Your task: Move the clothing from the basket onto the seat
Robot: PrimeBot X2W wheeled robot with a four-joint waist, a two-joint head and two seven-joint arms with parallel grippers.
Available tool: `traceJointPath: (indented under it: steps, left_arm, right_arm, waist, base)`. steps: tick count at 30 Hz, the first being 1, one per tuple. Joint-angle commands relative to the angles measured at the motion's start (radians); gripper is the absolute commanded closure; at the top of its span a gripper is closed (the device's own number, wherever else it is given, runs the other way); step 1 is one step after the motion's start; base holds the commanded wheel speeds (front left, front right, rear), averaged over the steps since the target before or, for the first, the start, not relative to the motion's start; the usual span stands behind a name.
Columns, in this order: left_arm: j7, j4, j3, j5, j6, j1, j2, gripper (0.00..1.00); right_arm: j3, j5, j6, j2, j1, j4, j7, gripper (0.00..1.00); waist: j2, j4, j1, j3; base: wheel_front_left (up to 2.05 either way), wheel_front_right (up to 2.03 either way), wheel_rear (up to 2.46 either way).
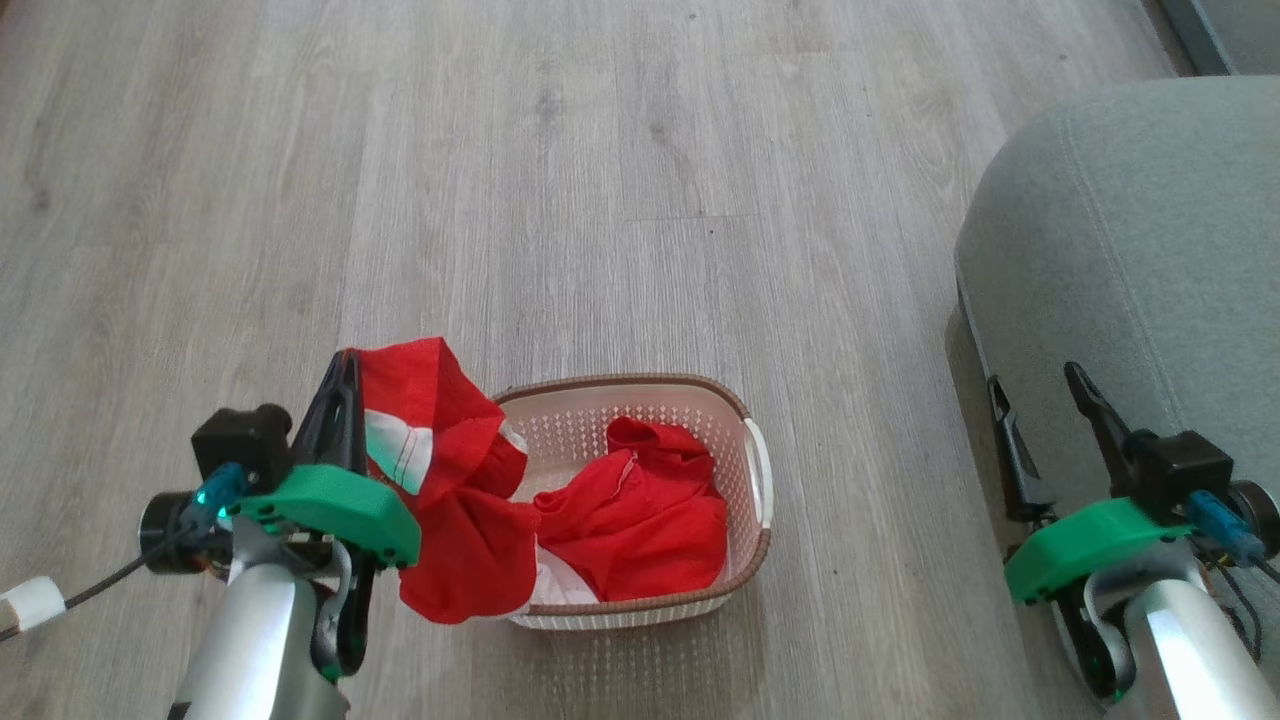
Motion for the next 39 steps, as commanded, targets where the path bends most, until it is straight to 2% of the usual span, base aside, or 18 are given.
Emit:
traceJointPath:
  steps: [1, 8, 13, 19, 23, 28, 31, 32, 39]
  left_arm:
    - [-0.003, -0.042, 0.032, -0.004, 0.005, -0.026, 0.026, 1.0]
    - [0.005, -0.057, 0.025, -0.006, 0.009, -0.026, 0.032, 1.0]
    - [0.012, -0.077, -0.009, 0.002, -0.015, -0.041, 0.035, 1.0]
    - [0.033, -0.133, -0.126, 0.036, -0.119, -0.08, 0.055, 1.0]
    - [0.051, -0.179, -0.222, 0.04, -0.161, -0.102, 0.072, 1.0]
    - [0.047, -0.227, -0.359, 0.006, -0.176, -0.134, 0.102, 1.0]
    - [0.026, -0.256, -0.473, -0.037, -0.178, -0.164, 0.142, 1.0]
    - [0.026, -0.256, -0.473, -0.037, -0.178, -0.164, 0.142, 1.0]
    - [-0.035, -0.323, -0.695, -0.158, -0.178, -0.249, 0.233, 1.0]
  right_arm:
    - [0.025, -0.006, 0.0, -0.021, -0.01, -0.026, -0.006, 0.0]
    - [0.048, -0.002, 0.0, -0.025, -0.014, -0.023, -0.006, 0.0]
    - [0.147, 0.012, 0.0, -0.044, -0.044, -0.023, -0.006, 0.0]
    - [0.388, 0.074, 0.0, -0.114, -0.136, -0.006, -0.006, 0.0]
    - [0.571, 0.141, 0.0, -0.171, -0.229, 0.006, -0.006, 0.0]
    - [0.776, 0.247, 0.0, -0.228, -0.347, 0.008, -0.006, 0.0]
    - [0.892, 0.318, 0.0, -0.255, -0.411, 0.006, -0.006, 0.0]
    - [0.892, 0.318, 0.0, -0.255, -0.411, 0.006, -0.006, 0.0]
    - [1.148, 0.495, 0.0, -0.296, -0.527, 0.016, -0.006, 0.0]
  waist:
    - [-0.0001, 0.001, 0.0001, -0.003]
    - [-0.0001, 0.0, 0.0001, -0.005]
    - [-0.0001, -0.002, 0.0001, -0.004]
    - [-0.0001, 0.011, 0.0001, -0.009]
    - [-0.0001, 0.025, 0.0001, -0.012]
    - [-0.0001, 0.042, 0.0001, -0.013]
    - [-0.0001, 0.049, 0.0001, -0.013]
    - [-0.0001, 0.049, 0.0001, -0.013]
    - [-0.0001, 0.061, 0.0001, -0.015]
  base:
    - [0.0, 0.0, 0.0]
    - [0.0, 0.0, 0.0]
    - [0.0, 0.0, 0.0]
    - [0.0, 0.0, 0.0]
    - [0.0, 0.0, 0.0]
    - [0.0, 0.0, 0.0]
    - [0.0, 0.0, 0.0]
    - [0.0, 0.0, 0.0]
    - [0.0, 0.0, 0.0]
